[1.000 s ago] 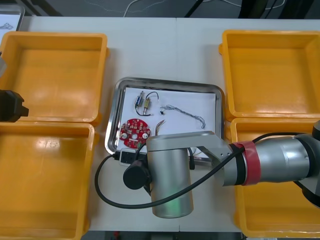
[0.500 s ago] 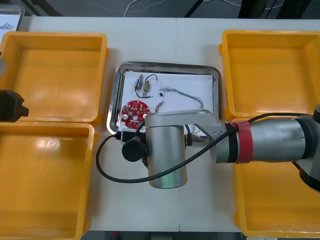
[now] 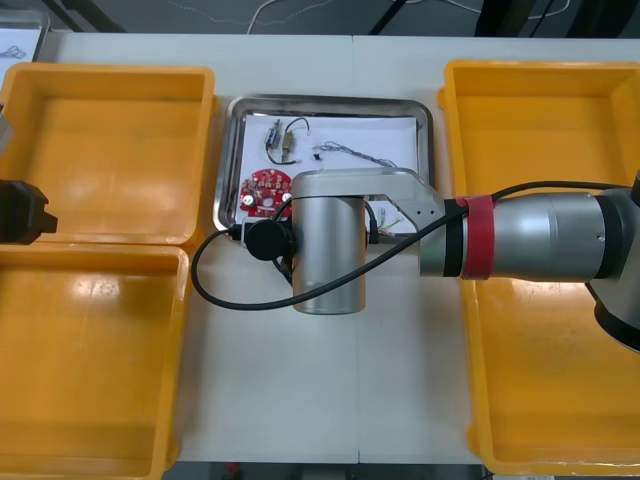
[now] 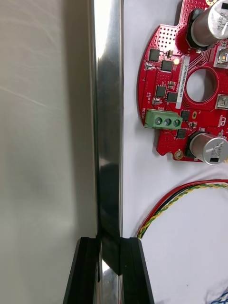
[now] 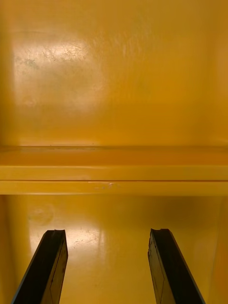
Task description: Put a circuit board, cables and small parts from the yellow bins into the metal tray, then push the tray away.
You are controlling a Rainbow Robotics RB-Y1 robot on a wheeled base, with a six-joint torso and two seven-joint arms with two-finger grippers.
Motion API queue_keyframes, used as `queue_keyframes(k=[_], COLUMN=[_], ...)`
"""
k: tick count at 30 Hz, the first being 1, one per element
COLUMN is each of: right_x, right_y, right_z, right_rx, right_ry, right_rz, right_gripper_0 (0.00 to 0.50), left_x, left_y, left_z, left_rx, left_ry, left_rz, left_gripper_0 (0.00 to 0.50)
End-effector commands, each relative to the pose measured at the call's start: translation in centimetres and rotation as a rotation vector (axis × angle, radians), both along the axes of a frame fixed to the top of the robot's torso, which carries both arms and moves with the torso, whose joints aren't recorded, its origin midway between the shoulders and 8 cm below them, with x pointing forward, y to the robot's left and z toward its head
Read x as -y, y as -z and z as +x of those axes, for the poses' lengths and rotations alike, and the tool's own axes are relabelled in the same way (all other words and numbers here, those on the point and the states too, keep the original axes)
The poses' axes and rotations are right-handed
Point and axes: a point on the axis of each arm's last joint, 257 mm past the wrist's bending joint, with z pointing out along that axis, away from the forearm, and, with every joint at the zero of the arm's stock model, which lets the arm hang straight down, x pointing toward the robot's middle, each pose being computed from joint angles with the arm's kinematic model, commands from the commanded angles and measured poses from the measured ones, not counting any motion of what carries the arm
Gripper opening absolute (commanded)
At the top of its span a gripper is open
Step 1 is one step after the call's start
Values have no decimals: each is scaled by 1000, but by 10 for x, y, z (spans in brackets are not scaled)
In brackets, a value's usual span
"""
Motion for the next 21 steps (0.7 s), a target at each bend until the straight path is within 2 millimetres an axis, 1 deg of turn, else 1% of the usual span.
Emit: queue_keyframes(k=[1, 3, 7, 10, 13, 21], right_x=[3, 5, 7, 8, 6, 5], right_y=[-31, -40, -52, -65, -74, -89], right_z=[27, 37, 50, 62, 70, 86], right_rx=[59, 79, 106, 135, 154, 197], right_ry=[-17, -14, -13, -15, -24, -38], right_rz=[-37, -47, -57, -63, -64, -66], right_gripper_0=[0, 0, 0, 0, 0, 0], left_x=[-15, -15, -15, -15, -15, -15], left_y=[-2, -2, -2, -2, -2, -2], left_z=[-7, -7, -7, -7, -7, -7], left_rx=[-8, -8, -8, -8, -8, -8], left_ry=[9, 9, 9, 9, 9, 9], left_rz=[42, 42, 42, 42, 42, 42], left_gripper_0=[500, 500, 500, 500, 500, 500])
